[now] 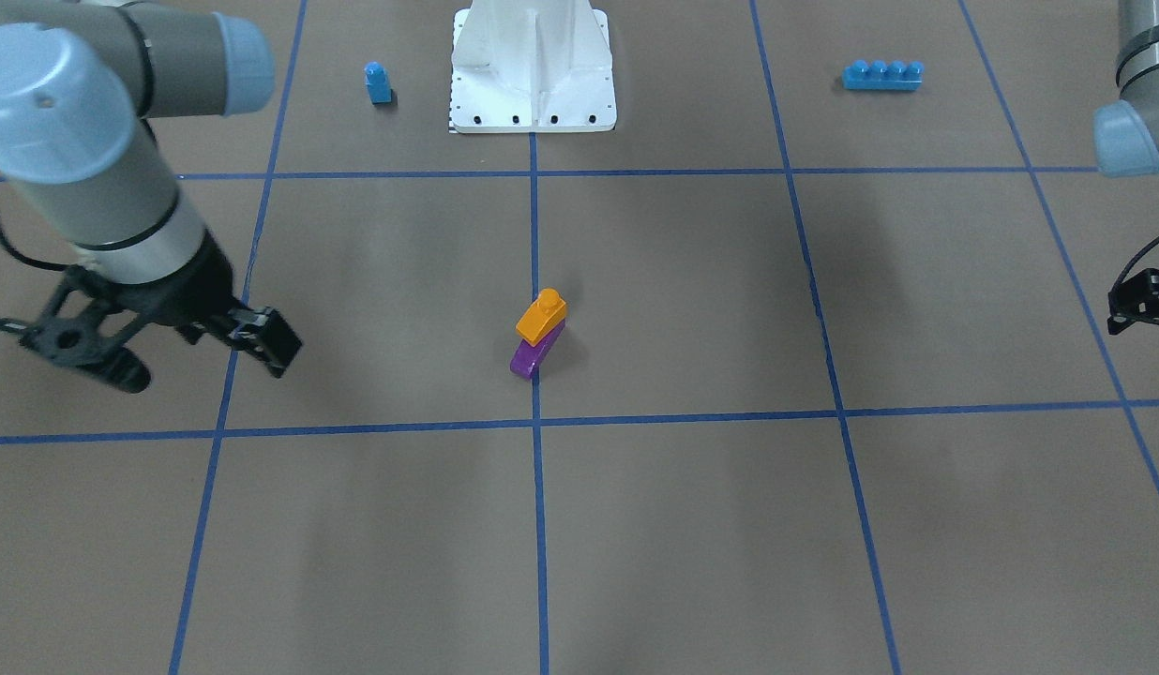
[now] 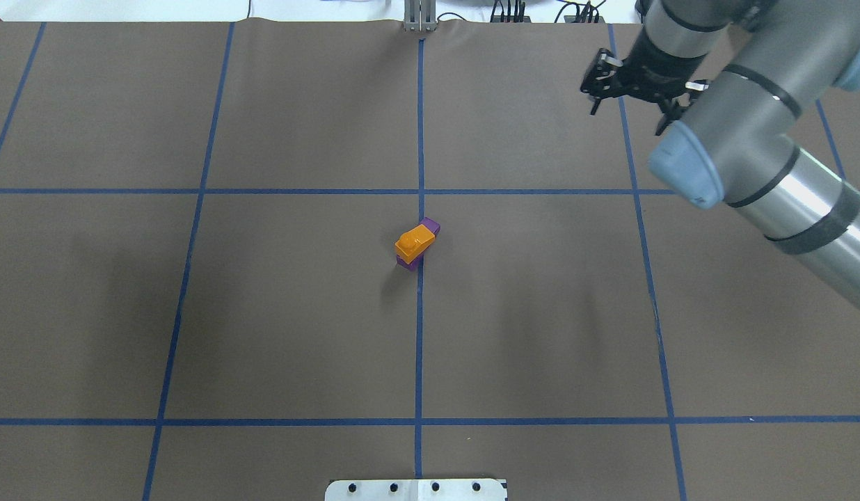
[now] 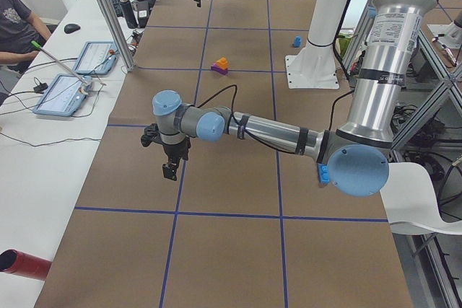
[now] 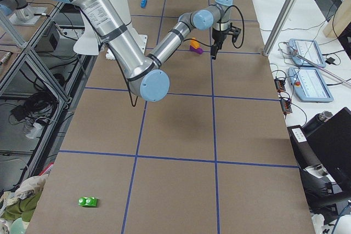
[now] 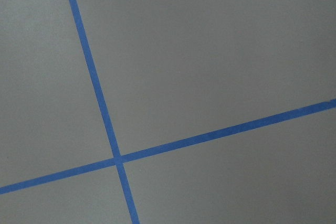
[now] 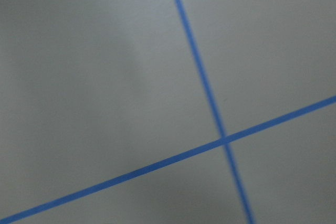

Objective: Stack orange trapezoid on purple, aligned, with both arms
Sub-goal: 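Open the right gripper and withdraw it away from the stack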

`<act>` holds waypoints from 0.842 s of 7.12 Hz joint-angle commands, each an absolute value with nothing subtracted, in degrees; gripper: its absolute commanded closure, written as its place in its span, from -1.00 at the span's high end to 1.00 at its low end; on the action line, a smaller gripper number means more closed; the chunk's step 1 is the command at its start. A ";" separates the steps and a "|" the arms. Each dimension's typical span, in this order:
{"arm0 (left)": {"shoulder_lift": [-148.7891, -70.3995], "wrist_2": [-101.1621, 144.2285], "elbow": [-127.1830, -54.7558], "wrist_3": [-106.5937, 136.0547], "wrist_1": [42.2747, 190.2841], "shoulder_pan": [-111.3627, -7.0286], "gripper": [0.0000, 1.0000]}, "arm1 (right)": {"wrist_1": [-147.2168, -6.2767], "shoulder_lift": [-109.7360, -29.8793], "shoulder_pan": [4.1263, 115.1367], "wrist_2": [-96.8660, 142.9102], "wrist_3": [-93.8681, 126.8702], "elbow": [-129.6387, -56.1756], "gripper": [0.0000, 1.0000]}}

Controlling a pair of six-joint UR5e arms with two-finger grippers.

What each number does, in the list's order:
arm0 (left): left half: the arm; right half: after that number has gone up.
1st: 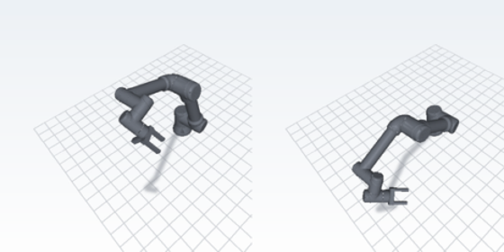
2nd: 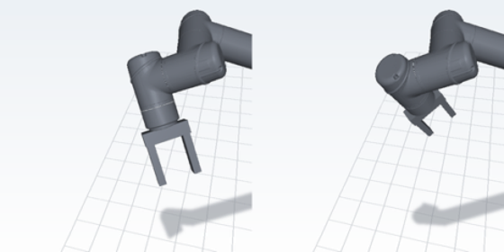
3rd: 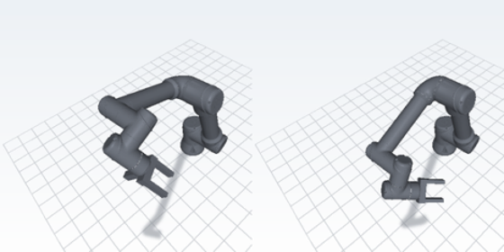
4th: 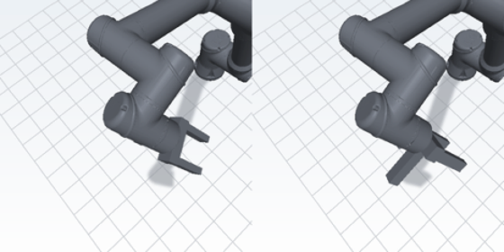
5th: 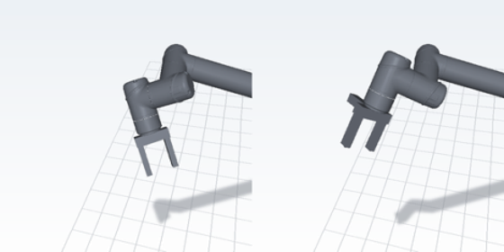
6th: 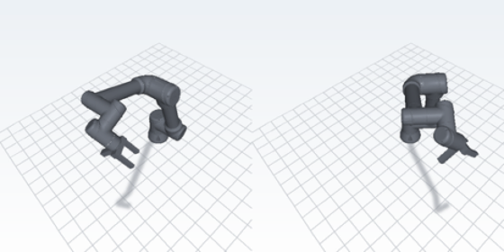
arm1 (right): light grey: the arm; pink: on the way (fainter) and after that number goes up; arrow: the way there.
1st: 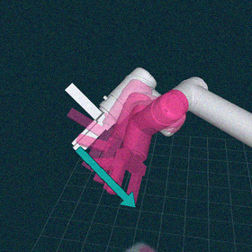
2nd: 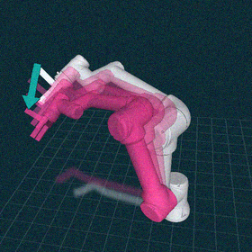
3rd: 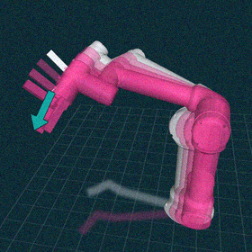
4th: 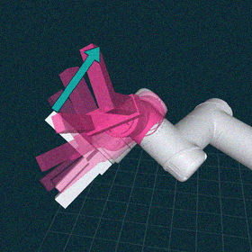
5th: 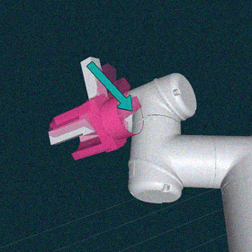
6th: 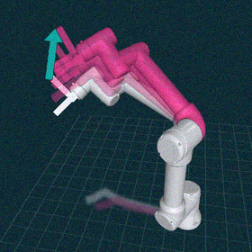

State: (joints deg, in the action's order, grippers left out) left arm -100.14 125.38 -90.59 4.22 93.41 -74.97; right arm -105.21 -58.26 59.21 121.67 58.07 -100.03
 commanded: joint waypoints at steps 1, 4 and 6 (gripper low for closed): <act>-99.67 125.77 -90.53 4.22 93.43 -75.06 1.00 | -105.29 -69.22 70.52 126.61 31.39 -99.07 1.00; -99.49 125.95 -90.70 4.13 93.16 -75.32 1.00 | -104.25 -78.90 81.61 131.90 5.07 -97.04 1.00; -98.45 126.03 -90.70 0.64 92.90 -76.19 1.00 | -86.06 -86.62 85.15 133.06 0.53 -91.61 1.00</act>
